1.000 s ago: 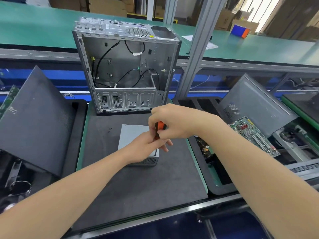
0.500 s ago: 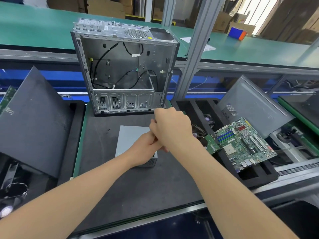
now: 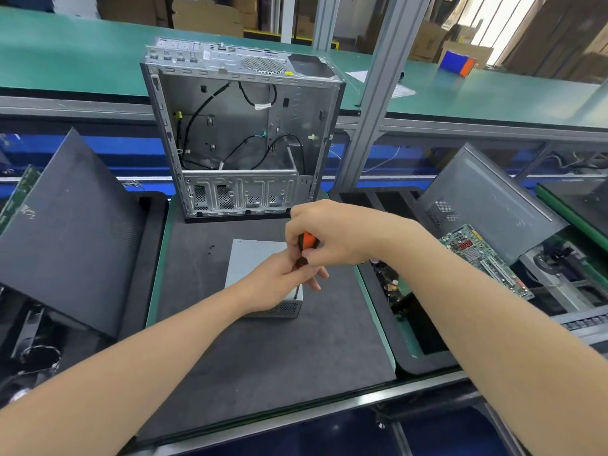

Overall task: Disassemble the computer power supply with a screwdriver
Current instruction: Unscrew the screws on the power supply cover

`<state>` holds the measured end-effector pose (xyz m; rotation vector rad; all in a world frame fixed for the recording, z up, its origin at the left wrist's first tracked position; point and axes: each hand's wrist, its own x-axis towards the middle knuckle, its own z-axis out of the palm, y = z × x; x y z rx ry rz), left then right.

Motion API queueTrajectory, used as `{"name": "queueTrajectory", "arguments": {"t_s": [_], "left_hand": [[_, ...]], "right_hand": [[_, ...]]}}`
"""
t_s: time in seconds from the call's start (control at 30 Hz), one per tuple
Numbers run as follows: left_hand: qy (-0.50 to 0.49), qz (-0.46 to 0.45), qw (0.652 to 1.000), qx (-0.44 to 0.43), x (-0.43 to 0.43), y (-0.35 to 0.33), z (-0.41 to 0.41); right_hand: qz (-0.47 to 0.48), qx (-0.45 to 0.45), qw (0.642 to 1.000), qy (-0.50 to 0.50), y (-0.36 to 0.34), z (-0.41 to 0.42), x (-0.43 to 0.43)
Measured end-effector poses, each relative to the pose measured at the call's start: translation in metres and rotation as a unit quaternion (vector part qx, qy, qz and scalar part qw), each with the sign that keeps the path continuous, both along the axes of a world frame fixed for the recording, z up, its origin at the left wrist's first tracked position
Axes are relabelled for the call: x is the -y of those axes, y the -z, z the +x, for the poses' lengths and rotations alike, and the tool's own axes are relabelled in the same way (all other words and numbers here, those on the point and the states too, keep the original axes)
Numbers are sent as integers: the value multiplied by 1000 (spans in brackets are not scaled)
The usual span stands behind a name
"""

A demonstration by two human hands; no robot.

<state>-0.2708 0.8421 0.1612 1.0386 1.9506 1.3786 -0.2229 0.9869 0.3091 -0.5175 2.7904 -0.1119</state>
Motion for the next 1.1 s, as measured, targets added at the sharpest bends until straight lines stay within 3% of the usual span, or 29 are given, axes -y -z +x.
{"name": "queueTrajectory", "arguments": {"t_s": [0.17,0.3,0.4,0.57,0.77,1.1], "left_hand": [[-24,-6,1000,-7,2,0,3],[-35,-14,999,-5,2,0,6],[-43,-1,999,-2,0,-1,9],[-59,2,998,20,1,-4,9],[-48,-12,999,11,5,-3,6],[-25,-13,1000,-5,5,-7,5]], "right_hand": [[-20,-83,994,61,12,6,9],[94,-256,937,221,35,11,33],[103,-272,917,273,44,10,44],[51,-238,934,260,43,5,40],[-37,-122,977,168,23,9,28],[-28,-5,999,30,-1,3,8]]}}
